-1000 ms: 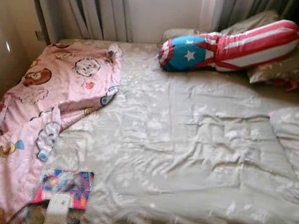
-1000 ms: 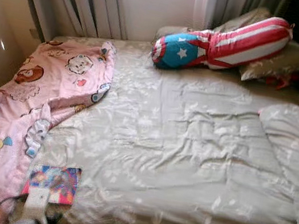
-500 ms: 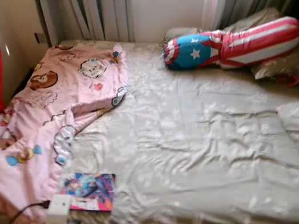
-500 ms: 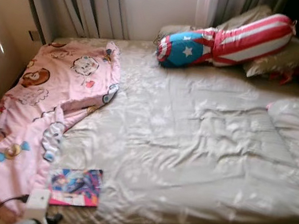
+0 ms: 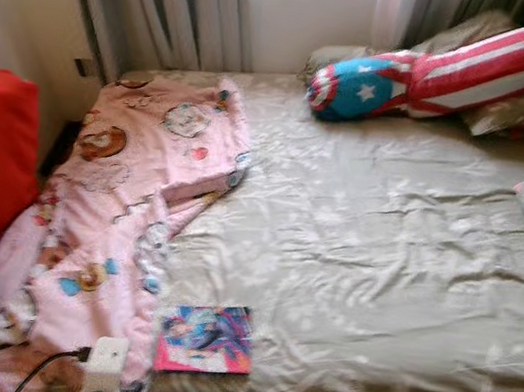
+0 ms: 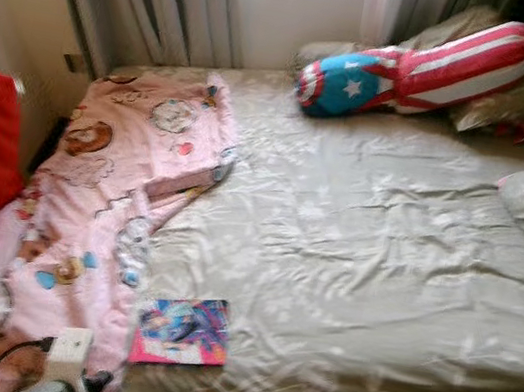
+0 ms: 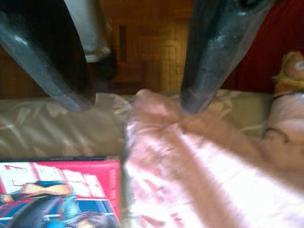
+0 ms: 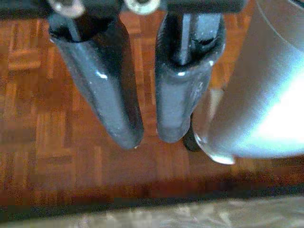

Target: Clean up the room

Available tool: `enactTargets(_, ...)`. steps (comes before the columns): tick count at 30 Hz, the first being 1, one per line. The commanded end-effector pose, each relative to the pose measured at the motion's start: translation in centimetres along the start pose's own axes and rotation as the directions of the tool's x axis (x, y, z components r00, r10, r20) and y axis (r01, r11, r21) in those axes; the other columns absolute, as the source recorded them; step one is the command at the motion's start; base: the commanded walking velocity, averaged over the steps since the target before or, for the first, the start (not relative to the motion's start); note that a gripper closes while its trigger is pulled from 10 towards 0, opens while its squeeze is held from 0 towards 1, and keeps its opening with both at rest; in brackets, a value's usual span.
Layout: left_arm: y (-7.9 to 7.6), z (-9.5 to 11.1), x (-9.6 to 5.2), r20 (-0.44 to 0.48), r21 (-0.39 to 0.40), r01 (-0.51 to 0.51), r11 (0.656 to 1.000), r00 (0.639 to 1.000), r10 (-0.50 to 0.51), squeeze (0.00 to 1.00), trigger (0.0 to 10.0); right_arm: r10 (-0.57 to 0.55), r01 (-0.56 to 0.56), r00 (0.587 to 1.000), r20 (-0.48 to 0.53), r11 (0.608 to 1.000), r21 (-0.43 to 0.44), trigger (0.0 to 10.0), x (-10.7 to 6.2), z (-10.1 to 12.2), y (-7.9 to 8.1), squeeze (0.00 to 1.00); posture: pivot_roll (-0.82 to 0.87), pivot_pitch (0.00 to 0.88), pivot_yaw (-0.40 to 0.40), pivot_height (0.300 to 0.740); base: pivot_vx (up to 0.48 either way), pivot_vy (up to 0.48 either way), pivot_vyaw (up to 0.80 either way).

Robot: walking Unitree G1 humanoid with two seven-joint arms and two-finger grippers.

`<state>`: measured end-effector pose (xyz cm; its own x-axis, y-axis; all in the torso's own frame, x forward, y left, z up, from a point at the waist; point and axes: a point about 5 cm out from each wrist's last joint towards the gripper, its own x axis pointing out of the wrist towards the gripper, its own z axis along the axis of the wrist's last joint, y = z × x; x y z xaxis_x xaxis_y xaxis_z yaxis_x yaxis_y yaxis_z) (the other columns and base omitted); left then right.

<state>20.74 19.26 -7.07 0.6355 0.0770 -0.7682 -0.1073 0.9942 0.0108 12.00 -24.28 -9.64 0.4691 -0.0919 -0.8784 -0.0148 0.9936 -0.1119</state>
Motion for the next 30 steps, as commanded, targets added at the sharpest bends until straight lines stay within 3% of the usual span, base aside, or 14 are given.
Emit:
enactTargets(1,1.11,-0.14,-0.09,-0.013,-0.001,-0.030,1.000,0.999,0.030,0.00,10.0,0.019,-0.019,1.000,0.018,1.000,-0.006,10.0,0.18,0.52,0.69,0.00,-0.18,0.000,0.064,0.740,0.000,0.368,0.80)
enactTargets(12,1.04,-0.12,-0.08,-0.012,0.000,-0.028,1.000,1.000,0.028,0.00,10.0,0.017,-0.017,1.000,0.017,1.000,0.009,10.0,0.18,0.49,0.64,0.00,-0.18,0.000,0.064,0.740,0.000,0.361,0.15)
enactTargets(30,0.97,-0.05,-0.09,0.002,-0.013,-0.013,1.000,1.000,0.013,0.00,10.0,0.014,-0.014,1.000,0.021,1.000,0.021,10.0,0.16,0.47,0.64,0.00,-0.18,0.000,0.064,0.740,0.000,0.000,0.00)
